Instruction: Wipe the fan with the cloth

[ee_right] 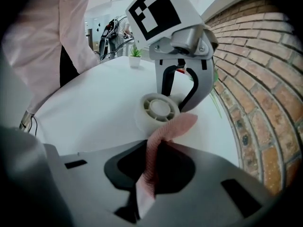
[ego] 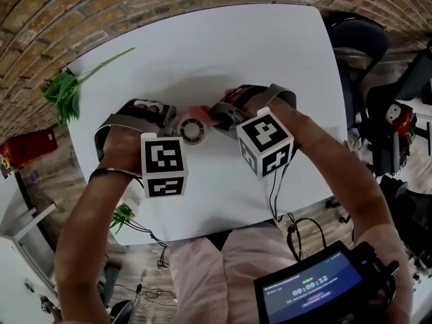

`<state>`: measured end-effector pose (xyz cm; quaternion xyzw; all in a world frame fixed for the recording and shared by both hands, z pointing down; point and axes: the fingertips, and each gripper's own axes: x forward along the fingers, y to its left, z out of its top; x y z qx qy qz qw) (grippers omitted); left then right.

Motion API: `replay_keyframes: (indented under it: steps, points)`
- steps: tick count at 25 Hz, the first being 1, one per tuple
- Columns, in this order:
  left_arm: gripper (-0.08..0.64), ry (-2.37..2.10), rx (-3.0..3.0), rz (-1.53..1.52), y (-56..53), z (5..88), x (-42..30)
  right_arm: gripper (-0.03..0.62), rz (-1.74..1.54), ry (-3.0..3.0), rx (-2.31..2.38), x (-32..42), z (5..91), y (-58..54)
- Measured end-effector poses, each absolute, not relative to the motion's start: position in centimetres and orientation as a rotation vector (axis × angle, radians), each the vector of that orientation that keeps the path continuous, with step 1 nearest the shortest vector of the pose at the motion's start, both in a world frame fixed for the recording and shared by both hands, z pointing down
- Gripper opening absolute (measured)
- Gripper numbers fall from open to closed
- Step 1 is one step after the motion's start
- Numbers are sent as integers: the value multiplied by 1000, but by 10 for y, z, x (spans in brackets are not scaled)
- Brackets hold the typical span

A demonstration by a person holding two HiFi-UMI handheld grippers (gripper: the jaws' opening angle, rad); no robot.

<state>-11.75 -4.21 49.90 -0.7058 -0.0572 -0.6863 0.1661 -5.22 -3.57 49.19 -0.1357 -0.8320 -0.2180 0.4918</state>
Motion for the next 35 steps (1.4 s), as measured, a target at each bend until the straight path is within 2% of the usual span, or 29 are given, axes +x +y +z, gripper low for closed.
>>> replay_keyframes:
  steps: [15,24,25,27,29,32,35]
  points:
    - [184,65,-2065,-2125,-49,500,-122,32,-314,-2060,-163,-60,492,6]
    - [184,573,-2292,-2272,-51,500,-134,33,-118,-2225,-7,-57,464,44]
    - [195,589,-2354,-2279,-46,499,-133,32,-89,-2237,21,-51,459,47]
    - [278,598,-2520,-2284,-31,497,-130,34,-28,-2257,80,-35,449,53]
    - [318,639,-2631,-2291,-22,496,-136,34,24,-2272,133,-19,441,57]
    - [339,664,-2671,-2355,-8,503,-153,34,69,-2276,187,1,435,62]
    - [350,635,-2825,-2246,6,500,-131,34,98,-2282,220,16,431,66]
